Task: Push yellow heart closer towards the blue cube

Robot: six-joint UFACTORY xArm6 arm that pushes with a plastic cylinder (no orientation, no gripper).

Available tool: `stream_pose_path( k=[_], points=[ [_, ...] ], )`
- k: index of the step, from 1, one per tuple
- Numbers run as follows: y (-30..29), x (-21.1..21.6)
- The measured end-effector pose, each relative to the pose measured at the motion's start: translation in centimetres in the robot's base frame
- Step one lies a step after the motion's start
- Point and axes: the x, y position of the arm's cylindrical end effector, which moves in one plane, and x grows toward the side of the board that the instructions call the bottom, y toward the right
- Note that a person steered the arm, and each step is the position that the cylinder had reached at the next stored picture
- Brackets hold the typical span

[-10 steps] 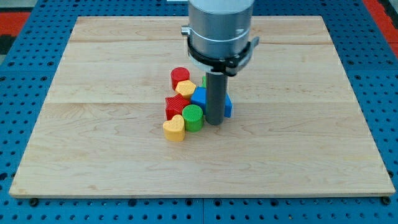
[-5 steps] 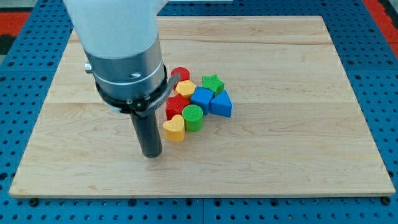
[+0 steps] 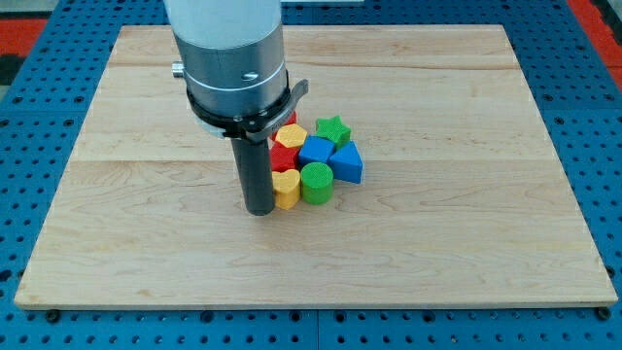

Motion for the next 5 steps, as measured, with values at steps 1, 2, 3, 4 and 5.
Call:
stream_pose_path(
  k=[1,2,3,4,5],
  points=[
    [1.7,0.0],
    [2.9,0.1],
    [3.3,1.2],
    [3.6,2.6],
    [4.8,3.5]
  ],
)
